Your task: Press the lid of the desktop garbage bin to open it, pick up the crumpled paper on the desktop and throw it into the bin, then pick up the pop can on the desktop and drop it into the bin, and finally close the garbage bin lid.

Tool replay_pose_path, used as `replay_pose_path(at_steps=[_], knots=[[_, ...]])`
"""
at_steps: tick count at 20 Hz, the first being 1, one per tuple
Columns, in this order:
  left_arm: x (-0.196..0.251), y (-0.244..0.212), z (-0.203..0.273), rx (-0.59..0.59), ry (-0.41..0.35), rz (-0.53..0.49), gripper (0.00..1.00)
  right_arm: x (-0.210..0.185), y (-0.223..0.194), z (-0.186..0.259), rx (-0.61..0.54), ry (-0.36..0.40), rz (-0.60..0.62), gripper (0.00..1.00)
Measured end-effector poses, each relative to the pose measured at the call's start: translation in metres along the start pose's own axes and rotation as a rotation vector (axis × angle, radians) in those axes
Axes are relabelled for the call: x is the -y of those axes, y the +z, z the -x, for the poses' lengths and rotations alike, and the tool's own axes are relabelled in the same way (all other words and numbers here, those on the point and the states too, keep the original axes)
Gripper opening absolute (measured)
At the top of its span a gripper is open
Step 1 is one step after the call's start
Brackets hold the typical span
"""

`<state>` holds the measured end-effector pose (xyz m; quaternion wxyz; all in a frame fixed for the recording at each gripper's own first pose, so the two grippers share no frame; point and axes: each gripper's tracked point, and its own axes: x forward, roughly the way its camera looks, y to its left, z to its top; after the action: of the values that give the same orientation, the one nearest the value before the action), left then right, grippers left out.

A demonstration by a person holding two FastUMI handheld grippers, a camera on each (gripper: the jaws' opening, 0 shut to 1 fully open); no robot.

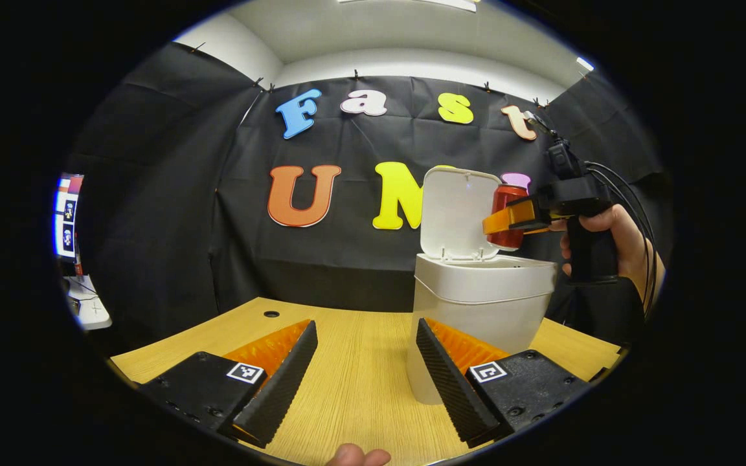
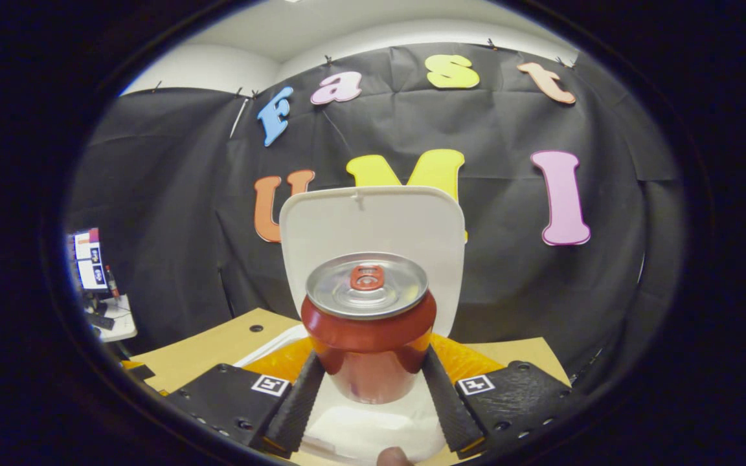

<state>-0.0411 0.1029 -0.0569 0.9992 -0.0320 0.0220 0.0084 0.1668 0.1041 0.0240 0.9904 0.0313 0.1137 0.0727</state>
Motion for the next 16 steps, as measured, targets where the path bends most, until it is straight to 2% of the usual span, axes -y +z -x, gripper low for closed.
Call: replay_pose_path(at_steps=[8, 12, 16], knots=[[-0.016, -0.009, 0.002, -0.015, 0.028, 0.009, 0.99, -0.016, -0.008, 0.002, -0.03, 0.021, 0.048, 0.82], [-0.025, -0.012, -0.005, -0.017, 0.026, 0.037, 0.99, -0.009, 0.009, 0.01, 0.019, 0.021, 0.053, 0.94], [-0.03, -0.002, -0.015, 0.0, 0.015, 0.05, 0.99, 0.001, 0.031, 0.016, 0.081, 0.003, 0.067, 0.94]])
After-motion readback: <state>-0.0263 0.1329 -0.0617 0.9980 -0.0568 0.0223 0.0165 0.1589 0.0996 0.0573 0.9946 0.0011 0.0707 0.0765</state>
